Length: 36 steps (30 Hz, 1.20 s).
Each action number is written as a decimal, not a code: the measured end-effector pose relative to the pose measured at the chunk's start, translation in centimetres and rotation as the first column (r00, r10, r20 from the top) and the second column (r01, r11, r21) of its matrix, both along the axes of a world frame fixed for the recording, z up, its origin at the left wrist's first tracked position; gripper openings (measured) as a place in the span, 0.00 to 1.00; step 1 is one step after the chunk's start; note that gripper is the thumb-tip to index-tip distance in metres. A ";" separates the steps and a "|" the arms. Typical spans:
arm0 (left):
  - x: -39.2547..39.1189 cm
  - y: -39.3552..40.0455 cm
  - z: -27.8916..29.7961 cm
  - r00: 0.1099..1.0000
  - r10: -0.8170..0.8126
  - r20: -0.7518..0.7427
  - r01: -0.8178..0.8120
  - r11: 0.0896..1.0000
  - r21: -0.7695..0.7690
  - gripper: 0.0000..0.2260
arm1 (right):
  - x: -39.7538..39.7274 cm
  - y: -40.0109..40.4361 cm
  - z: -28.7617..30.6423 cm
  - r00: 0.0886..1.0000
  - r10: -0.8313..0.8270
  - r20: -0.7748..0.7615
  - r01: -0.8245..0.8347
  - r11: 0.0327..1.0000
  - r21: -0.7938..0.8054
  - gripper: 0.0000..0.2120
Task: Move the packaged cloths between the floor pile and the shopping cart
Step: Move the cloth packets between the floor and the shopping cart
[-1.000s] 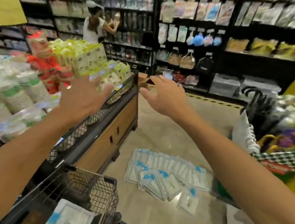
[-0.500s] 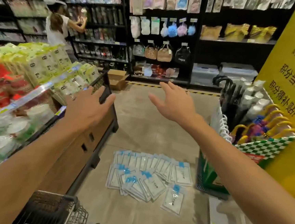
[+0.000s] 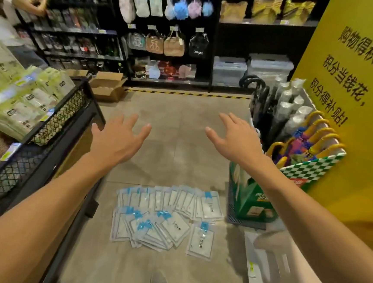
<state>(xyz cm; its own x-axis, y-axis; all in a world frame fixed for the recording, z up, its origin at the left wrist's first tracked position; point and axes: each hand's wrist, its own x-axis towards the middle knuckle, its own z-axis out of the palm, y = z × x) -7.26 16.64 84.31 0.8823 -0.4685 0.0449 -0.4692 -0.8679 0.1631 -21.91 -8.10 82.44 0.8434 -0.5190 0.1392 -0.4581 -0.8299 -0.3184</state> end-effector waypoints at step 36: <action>8.7 -10.1 -65.4 0.910 -0.049 -0.412 0.206 0.915 0.347 0.28 | 2.2 -9.8 -60.8 0.815 -0.217 -0.538 0.379 0.901 0.211 0.41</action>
<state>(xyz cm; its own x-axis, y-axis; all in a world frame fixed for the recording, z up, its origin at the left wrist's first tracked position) 1.40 6.51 18.95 0.7224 -0.4901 -0.4878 -0.5473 -0.8364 0.0297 -19.67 -17.95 21.66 0.5513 -0.7028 -0.4496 -0.8277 -0.5285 -0.1887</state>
